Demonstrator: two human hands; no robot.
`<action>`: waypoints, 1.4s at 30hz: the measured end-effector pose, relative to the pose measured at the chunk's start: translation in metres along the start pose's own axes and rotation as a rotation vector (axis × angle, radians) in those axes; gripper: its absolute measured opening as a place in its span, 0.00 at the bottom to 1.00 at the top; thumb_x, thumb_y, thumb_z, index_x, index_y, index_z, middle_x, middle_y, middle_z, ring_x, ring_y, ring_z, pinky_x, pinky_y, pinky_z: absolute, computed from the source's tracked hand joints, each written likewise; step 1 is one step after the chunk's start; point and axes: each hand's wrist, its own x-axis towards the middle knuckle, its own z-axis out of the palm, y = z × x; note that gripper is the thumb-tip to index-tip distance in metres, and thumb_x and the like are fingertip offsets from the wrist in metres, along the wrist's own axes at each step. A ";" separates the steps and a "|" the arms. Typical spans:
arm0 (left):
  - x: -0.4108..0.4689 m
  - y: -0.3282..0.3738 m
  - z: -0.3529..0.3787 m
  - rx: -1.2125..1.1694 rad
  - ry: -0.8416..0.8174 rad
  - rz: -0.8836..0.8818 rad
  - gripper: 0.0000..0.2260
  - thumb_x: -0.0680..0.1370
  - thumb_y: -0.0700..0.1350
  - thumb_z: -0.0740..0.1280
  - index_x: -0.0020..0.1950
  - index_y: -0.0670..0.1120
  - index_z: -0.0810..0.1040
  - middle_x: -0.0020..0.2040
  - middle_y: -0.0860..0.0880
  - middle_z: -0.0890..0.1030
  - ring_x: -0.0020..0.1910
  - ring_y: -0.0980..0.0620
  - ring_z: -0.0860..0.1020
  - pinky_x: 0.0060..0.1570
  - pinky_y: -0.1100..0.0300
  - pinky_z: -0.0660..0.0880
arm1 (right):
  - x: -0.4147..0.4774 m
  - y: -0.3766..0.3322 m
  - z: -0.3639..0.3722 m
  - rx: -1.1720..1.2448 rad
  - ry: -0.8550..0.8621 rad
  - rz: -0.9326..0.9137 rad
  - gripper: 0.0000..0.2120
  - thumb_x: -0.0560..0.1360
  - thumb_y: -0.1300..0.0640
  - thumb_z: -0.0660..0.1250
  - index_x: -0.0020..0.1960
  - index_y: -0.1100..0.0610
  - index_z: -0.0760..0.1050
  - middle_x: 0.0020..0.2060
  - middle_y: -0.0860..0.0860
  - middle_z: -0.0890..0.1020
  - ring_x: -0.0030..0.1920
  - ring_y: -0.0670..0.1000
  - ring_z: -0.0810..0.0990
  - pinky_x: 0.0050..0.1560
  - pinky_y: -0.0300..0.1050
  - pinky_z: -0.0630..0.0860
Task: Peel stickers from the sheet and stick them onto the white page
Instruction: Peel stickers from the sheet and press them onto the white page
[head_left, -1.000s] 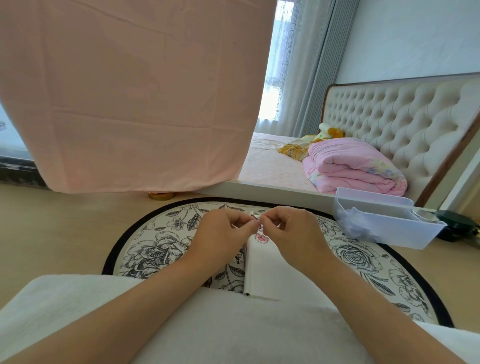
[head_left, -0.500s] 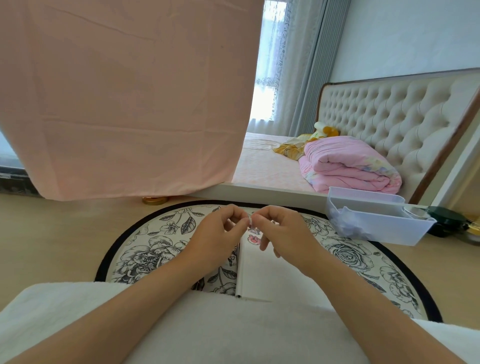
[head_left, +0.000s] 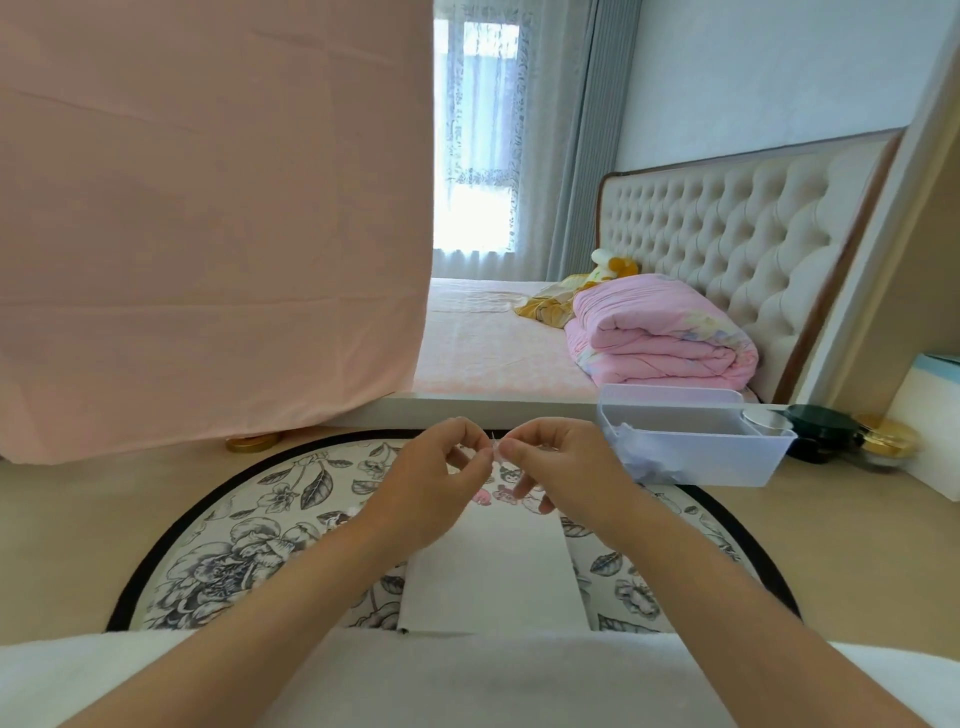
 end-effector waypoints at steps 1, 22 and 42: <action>0.004 0.002 0.006 0.027 -0.006 0.015 0.05 0.80 0.47 0.67 0.44 0.50 0.78 0.37 0.53 0.80 0.30 0.62 0.77 0.34 0.56 0.77 | 0.001 0.003 -0.006 -0.015 0.017 0.004 0.04 0.78 0.56 0.71 0.45 0.54 0.83 0.36 0.51 0.84 0.31 0.49 0.83 0.28 0.41 0.75; 0.041 0.015 0.074 -0.017 -0.108 -0.168 0.06 0.78 0.41 0.63 0.43 0.47 0.77 0.40 0.52 0.84 0.37 0.52 0.81 0.36 0.58 0.74 | 0.027 0.050 -0.106 -0.581 0.445 -0.034 0.07 0.76 0.51 0.71 0.54 0.48 0.83 0.48 0.42 0.85 0.46 0.45 0.81 0.46 0.39 0.72; 0.003 0.001 -0.008 -0.457 -0.186 -0.309 0.06 0.81 0.42 0.64 0.53 0.40 0.78 0.42 0.41 0.83 0.38 0.45 0.80 0.36 0.53 0.77 | 0.004 0.009 0.002 -0.239 0.040 -0.263 0.04 0.73 0.51 0.76 0.41 0.46 0.82 0.37 0.40 0.82 0.35 0.39 0.78 0.39 0.37 0.73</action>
